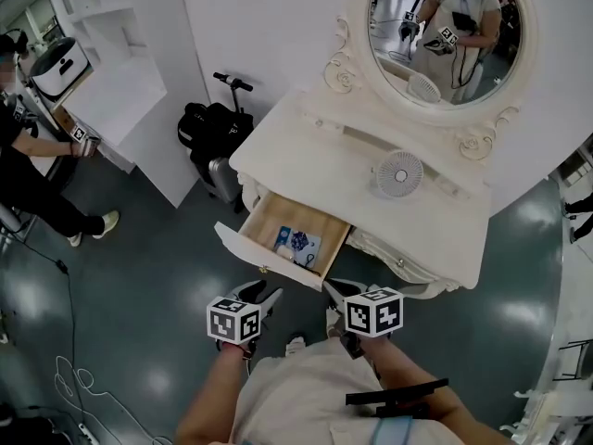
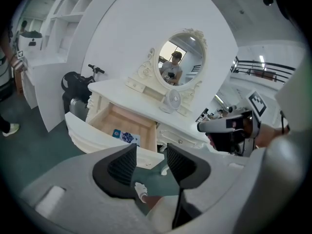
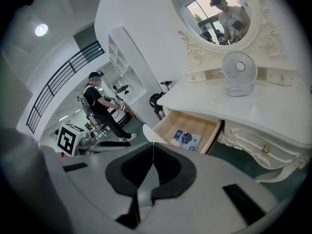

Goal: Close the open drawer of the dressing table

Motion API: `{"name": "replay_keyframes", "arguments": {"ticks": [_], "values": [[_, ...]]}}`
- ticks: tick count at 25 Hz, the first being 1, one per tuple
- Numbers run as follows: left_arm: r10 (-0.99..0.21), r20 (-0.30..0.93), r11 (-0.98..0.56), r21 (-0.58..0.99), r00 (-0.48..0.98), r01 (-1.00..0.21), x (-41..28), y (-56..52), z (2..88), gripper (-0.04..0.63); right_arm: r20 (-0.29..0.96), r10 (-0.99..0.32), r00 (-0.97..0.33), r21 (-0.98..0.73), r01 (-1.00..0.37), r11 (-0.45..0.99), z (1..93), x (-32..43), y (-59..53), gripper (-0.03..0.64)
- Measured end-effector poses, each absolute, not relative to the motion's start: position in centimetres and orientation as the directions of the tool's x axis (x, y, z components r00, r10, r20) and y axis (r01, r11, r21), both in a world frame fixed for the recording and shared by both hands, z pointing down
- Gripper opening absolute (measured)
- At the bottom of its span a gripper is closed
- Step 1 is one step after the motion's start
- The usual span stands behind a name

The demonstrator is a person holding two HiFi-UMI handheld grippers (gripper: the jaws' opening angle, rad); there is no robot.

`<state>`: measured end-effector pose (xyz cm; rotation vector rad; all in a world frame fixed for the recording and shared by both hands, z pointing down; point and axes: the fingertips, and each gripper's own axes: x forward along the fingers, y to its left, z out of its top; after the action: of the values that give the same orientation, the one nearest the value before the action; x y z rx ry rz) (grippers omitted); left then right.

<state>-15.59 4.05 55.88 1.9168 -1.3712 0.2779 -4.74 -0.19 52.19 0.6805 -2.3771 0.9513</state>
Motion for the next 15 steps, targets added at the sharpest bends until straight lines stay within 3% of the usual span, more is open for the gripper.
{"name": "replay_keyframes", "arguments": {"ticks": [15], "values": [[-0.678, 0.642, -0.107, 0.396, 0.358, -0.912, -17.1, 3.1, 59.6, 0.189, 0.620, -0.254, -0.742, -0.489, -0.618, 0.615, 53.8, -4.5, -0.8, 0.017]]}}
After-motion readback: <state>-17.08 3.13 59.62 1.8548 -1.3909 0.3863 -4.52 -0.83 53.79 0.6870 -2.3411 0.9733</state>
